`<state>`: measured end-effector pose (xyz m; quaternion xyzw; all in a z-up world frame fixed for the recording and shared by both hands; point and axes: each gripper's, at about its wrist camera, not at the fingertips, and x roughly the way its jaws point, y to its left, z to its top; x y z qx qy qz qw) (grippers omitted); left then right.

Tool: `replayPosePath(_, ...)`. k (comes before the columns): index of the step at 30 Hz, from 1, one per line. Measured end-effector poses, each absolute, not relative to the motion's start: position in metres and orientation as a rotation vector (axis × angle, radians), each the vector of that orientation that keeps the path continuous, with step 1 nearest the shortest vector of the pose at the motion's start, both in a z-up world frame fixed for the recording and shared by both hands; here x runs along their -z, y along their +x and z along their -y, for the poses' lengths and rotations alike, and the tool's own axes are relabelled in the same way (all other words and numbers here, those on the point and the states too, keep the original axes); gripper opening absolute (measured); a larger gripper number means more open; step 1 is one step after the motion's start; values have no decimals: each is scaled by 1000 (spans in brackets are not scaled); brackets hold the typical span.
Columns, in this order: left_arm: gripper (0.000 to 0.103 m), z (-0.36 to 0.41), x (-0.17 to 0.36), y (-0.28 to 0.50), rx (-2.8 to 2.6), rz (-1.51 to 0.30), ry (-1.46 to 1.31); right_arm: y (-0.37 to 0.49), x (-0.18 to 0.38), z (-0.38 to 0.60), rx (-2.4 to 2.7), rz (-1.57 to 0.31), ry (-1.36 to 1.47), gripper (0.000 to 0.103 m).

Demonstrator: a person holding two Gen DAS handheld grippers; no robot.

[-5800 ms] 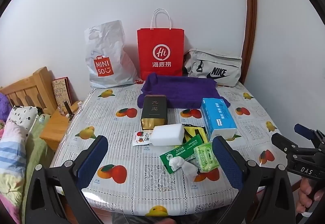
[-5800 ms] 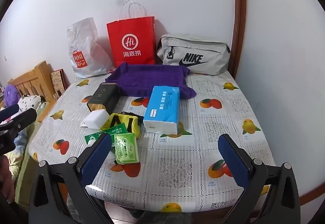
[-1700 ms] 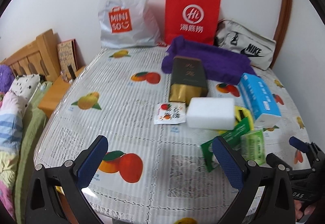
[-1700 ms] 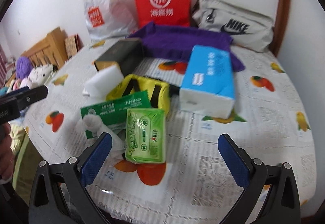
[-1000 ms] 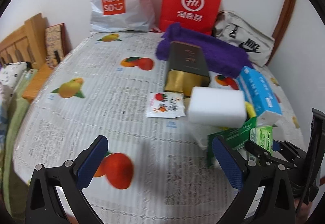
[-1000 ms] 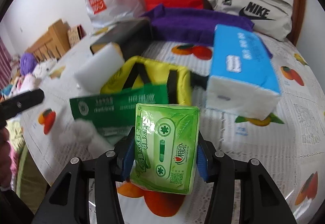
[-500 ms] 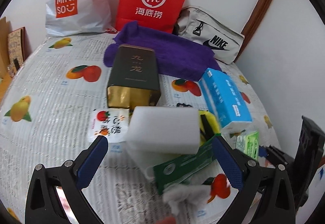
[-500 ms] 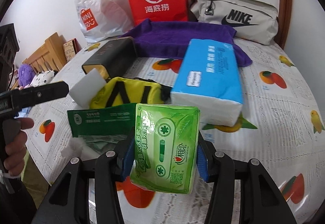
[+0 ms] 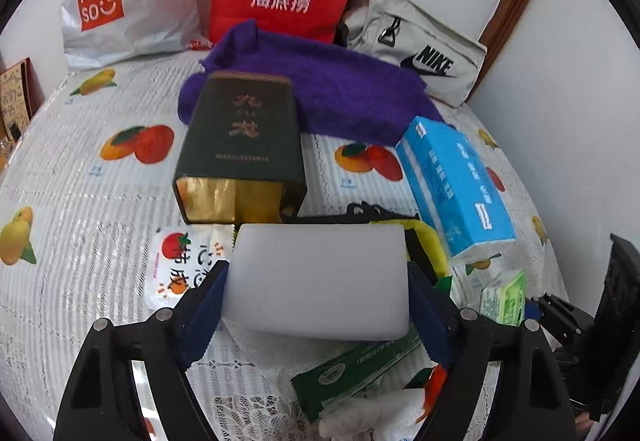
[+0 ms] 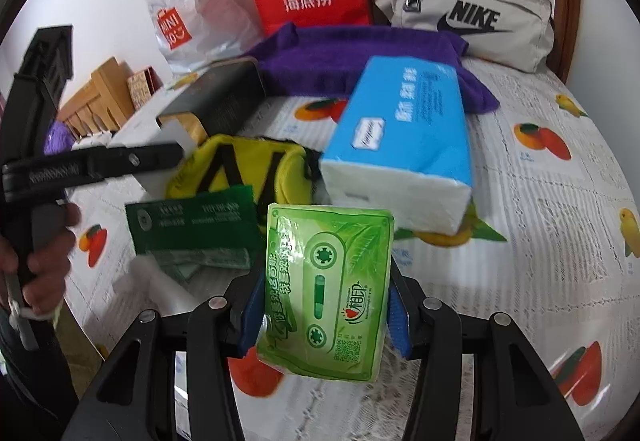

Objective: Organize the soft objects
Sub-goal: 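Grasp the white sponge block with the left tool while the right tool holds the green pack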

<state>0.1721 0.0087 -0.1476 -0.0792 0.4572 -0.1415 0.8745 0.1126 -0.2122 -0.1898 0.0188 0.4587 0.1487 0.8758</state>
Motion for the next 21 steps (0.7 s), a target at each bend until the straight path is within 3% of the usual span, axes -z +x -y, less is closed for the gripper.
replayPosePath(10, 82, -36, 128, 164, 157, -932, -117, 119, 204, 232, -249, -1047, 30, 51)
replayPosePath(21, 82, -59, 110, 183, 87, -932, -130, 136, 148, 228, -327, -950, 43, 51)
